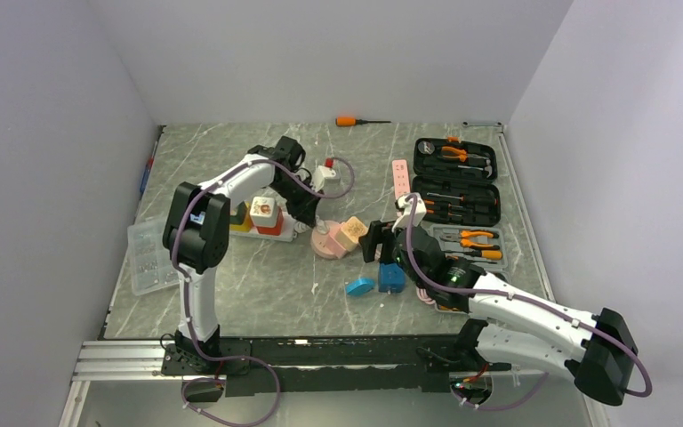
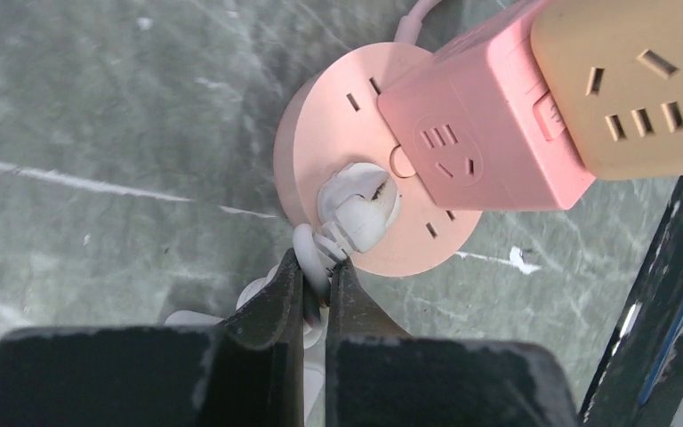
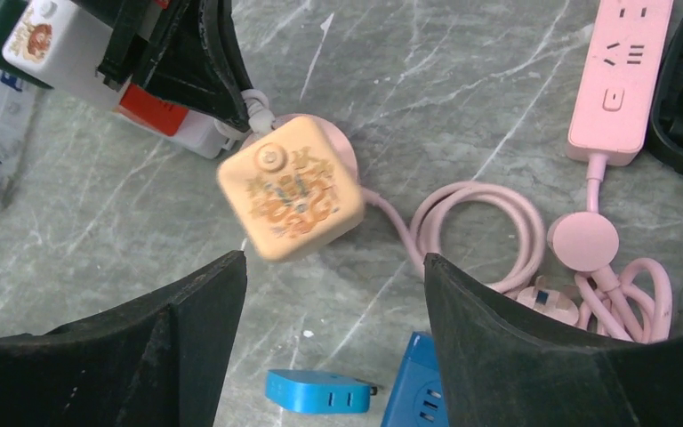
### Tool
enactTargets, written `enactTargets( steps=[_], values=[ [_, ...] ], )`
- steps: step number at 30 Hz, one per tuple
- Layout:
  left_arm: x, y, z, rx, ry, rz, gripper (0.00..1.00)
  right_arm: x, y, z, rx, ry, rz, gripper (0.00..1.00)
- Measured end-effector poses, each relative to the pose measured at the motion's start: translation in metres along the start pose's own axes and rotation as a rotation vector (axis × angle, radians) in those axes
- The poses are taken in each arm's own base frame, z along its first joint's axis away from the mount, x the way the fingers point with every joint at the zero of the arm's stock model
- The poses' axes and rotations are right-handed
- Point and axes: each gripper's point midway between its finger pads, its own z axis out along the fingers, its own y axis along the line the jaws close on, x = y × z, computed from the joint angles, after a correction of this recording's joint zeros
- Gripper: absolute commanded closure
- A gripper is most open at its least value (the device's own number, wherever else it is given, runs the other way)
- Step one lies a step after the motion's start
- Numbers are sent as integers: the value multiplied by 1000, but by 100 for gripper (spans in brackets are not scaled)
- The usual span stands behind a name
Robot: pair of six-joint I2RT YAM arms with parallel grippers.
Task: Pull the plug off the socket
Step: Remove the plug from the socket.
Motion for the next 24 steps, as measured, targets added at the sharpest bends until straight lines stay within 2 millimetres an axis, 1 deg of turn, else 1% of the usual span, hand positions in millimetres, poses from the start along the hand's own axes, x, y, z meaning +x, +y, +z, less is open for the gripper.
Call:
enactTargets(
  steps=[2, 5, 9, 11, 13, 15, 20, 22, 24],
  values=[
    [-4, 7, -5, -26, -34, -58, 100, -5, 2, 1, 10, -4, 15, 26],
    [-9, 17, -14, -67, -76, -114, 100, -18, 9, 3, 18, -18, 35, 26],
    [-13, 30, -21, -119, -107, -173, 100, -38, 26, 5, 2, -42, 58, 26],
    [-11, 34, -21, -141, -106, -199, 100, -41, 35, 7, -8, -42, 55, 25],
    [-6, 36, -19, -154, -102, -224, 100, -36, 41, 11, -10, -25, 46, 25],
    [-2, 37, -16, -160, -104, -246, 100, -22, 42, 17, 1, 14, 30, 24],
    [1, 33, -14, -163, -111, -259, 99, 19, 31, 29, 66, 136, -16, 22],
    [0, 31, -12, -161, -110, -250, 94, 29, 27, 30, 83, 169, -25, 22],
    [1, 29, -10, -161, -108, -236, 84, 31, 26, 30, 88, 177, -19, 21]
  ],
)
